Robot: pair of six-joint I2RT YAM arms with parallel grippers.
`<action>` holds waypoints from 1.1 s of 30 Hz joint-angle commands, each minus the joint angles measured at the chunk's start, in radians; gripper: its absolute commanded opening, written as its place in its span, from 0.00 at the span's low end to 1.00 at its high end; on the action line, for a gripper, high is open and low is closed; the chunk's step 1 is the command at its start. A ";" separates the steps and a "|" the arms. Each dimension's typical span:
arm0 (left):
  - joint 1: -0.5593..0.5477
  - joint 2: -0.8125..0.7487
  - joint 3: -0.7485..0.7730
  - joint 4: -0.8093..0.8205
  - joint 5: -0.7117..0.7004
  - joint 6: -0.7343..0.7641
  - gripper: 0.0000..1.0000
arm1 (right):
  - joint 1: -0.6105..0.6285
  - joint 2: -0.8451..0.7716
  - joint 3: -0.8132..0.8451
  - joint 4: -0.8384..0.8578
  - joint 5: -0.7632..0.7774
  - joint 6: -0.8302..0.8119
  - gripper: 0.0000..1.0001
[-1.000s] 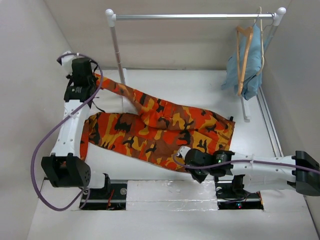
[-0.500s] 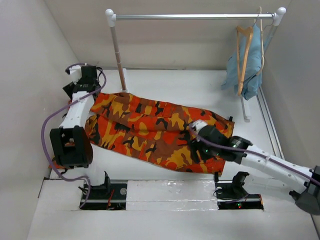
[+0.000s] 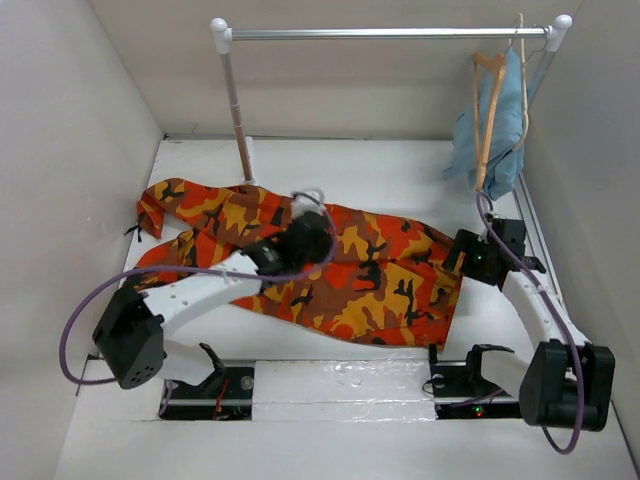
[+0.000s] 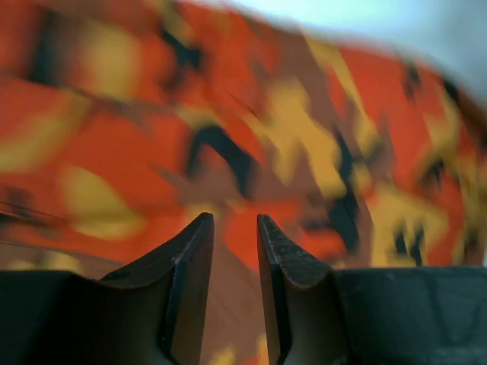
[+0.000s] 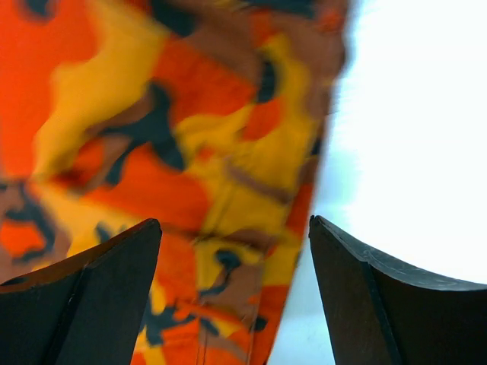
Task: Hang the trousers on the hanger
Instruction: Flatten out the trousers at the center of the board.
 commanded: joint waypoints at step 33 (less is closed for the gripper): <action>-0.250 -0.090 -0.063 -0.220 -0.039 -0.231 0.76 | -0.485 0.531 0.582 0.072 0.000 -0.021 0.73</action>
